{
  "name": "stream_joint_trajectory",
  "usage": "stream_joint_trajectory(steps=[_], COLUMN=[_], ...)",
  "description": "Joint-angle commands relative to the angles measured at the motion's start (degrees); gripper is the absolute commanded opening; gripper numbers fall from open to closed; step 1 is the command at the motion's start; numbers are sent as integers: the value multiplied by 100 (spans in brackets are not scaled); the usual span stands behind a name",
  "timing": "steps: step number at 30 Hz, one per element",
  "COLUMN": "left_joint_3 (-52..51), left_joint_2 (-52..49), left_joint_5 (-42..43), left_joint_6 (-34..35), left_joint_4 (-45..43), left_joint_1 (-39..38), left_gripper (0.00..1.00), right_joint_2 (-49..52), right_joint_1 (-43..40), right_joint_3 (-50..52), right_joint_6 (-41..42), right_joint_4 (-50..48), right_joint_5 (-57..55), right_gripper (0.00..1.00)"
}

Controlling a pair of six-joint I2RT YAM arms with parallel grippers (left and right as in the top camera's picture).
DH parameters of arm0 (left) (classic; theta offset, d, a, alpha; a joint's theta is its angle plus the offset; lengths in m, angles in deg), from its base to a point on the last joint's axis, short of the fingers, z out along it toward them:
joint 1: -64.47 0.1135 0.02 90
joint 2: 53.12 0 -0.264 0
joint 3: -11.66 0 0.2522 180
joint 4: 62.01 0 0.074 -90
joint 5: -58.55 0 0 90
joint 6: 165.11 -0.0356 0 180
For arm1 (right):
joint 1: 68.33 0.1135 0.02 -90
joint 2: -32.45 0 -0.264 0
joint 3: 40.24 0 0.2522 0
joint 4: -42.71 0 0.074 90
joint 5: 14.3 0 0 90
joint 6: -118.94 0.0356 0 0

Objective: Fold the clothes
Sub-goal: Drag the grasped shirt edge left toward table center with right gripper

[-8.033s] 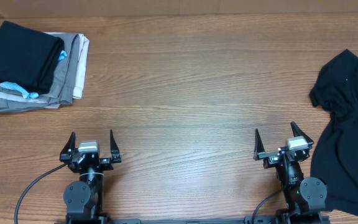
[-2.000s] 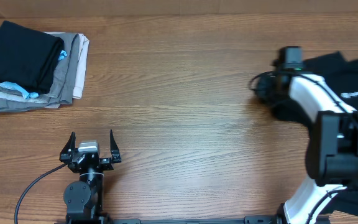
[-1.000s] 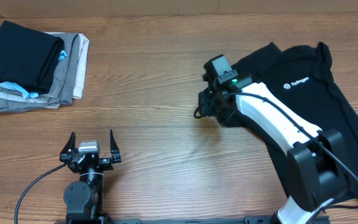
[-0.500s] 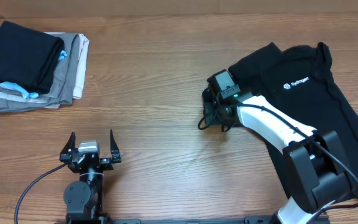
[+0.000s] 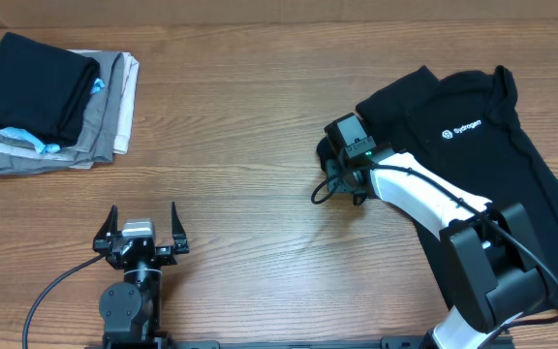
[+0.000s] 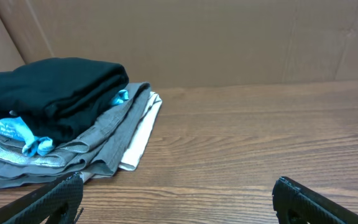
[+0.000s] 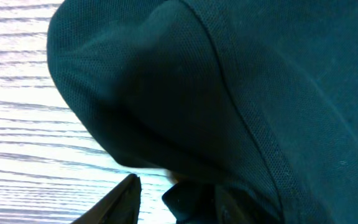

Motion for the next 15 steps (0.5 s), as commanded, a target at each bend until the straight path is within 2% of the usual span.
stream_joint_trajectory(steps=[1, 11, 15], left_joint_3=[-22, -22, -22], left_joint_2=[61, 61, 61], left_joint_5=[-68, -68, -68], left_joint_6=[-92, -90, -92], left_joint_4=[-7, -9, -9], left_joint_1=[42, 42, 42], left_gripper=[100, 100, 100], right_joint_2=[-70, -68, -68], right_joint_1=[-48, -48, -48], right_joint_3=[37, 498, 551], right_joint_6=[26, 326, 321], right_joint_4=[22, -310, -367], right_joint_5=[-212, -149, 603], right_gripper=[44, 47, 46])
